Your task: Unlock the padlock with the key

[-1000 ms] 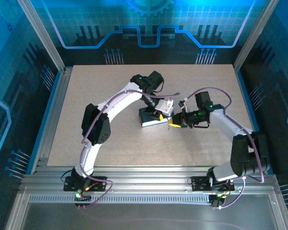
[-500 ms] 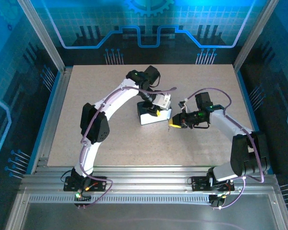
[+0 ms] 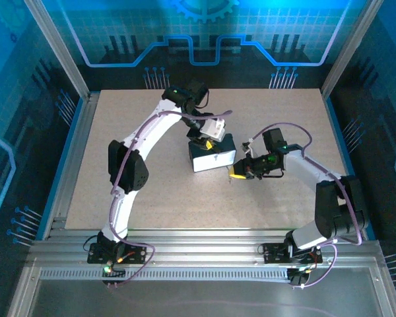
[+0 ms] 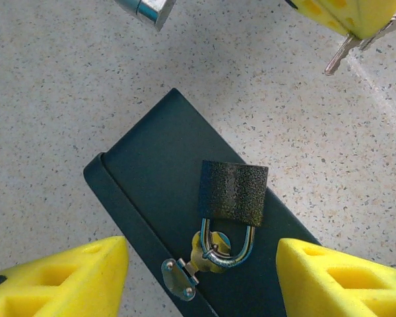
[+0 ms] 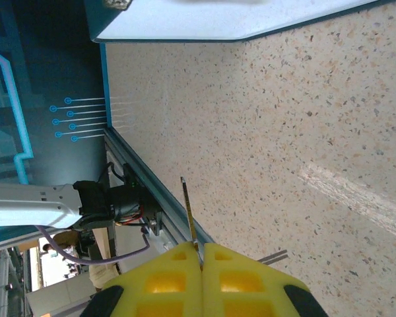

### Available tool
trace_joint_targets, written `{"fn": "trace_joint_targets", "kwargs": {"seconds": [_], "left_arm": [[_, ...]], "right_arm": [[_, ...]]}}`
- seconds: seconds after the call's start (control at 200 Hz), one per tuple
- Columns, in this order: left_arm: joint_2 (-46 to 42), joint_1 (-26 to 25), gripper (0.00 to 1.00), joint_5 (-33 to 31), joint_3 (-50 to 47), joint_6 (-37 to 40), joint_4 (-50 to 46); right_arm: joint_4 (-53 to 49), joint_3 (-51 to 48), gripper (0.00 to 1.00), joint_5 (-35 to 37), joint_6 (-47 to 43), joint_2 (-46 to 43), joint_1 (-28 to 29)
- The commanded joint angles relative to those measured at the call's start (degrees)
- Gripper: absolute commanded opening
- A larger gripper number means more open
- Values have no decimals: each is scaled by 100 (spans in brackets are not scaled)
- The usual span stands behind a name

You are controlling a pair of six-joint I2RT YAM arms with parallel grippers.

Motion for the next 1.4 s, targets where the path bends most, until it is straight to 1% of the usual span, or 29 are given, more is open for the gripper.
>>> {"fn": "trace_joint_targets", "kwargs": {"seconds": [0.0,0.295,0.475,0.67,0.835,1.151,1.211,1.281,1.391], "left_arm": [[345,-18,62,315,290,324,-350],[537,-151,59,430,192,384,-526],[537,-250,54,439,107,335,-487],[606,-289,49,480,231,258,-544],[633,-277,44,390,158,170,-554],[644,-253,29,434,141,-28,-511],[572,-249,24,469,86,-93,-456],[411,-254,22,559,-63,-202,-326],[23,-249,19,737,-573,-285,-55]], "right_arm": [[-142,179,1,73,-50,80,72],[-165,117,1,87,-96,58,71],[-116,46,1,49,-92,66,79],[-145,11,1,48,-136,-3,66],[-142,11,1,39,-135,3,47],[-186,107,1,38,-107,-2,52],[-198,137,1,43,-115,-13,54],[-205,229,1,21,-143,4,55],[-155,509,1,-191,-254,157,47]]}}
